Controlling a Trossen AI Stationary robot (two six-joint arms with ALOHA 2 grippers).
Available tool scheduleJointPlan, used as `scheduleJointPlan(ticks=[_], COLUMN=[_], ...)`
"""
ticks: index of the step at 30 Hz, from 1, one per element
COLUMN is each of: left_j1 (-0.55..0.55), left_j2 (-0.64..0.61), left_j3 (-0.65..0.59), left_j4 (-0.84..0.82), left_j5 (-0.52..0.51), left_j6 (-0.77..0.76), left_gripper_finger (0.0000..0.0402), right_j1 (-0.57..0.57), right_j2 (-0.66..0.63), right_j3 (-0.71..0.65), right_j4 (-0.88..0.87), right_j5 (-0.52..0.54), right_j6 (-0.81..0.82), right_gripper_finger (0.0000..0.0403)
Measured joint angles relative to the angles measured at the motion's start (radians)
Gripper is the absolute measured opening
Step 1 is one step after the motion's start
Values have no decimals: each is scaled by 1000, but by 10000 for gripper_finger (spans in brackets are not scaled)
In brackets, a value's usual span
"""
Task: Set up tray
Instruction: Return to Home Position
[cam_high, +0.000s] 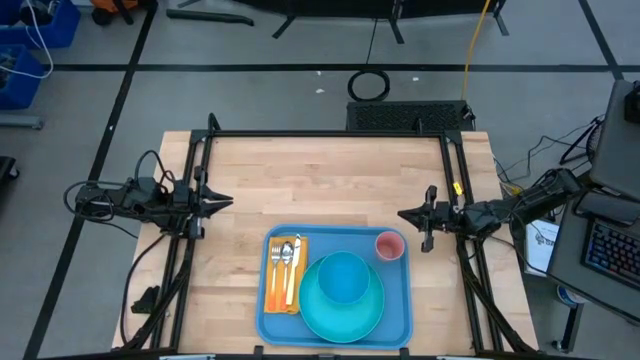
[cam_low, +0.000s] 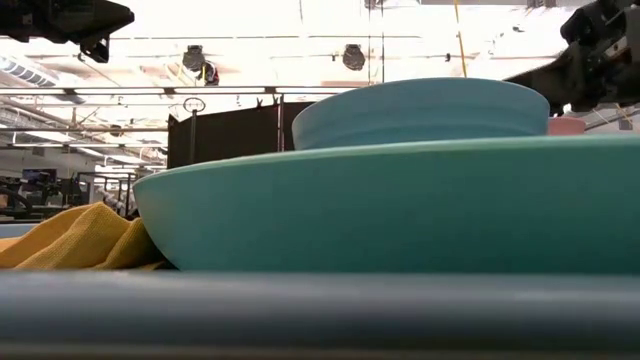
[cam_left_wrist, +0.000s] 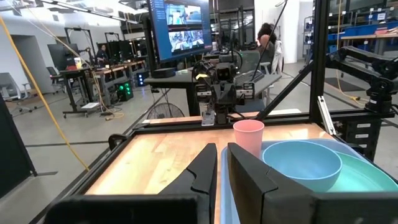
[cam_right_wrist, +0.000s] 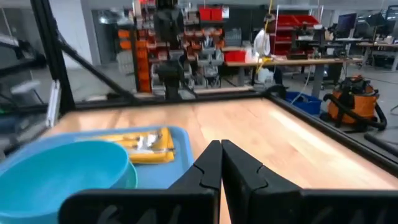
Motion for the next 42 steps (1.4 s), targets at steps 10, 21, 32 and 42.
scheduleJointPlan(ticks=[10,21,32,42], left_j1=[0,0,0,0], left_j2=[0,0,0,0], left_j3=[0,0,0,0], left_j4=[0,0,0,0], left_j5=[0,0,0,0], left_j6=[-1,-2,-2,-1], left_gripper_finger=[44,44,44,44], right_j1=[0,0,0,0], right_j2=[1,1,2,1], right_j3=[-2,-3,-4,-4], right_j4=[-135,-144,-144,-144], right_j5=[71,71,71,71], right_j6=[137,136,136,136], right_gripper_finger=[0,0,0,0])
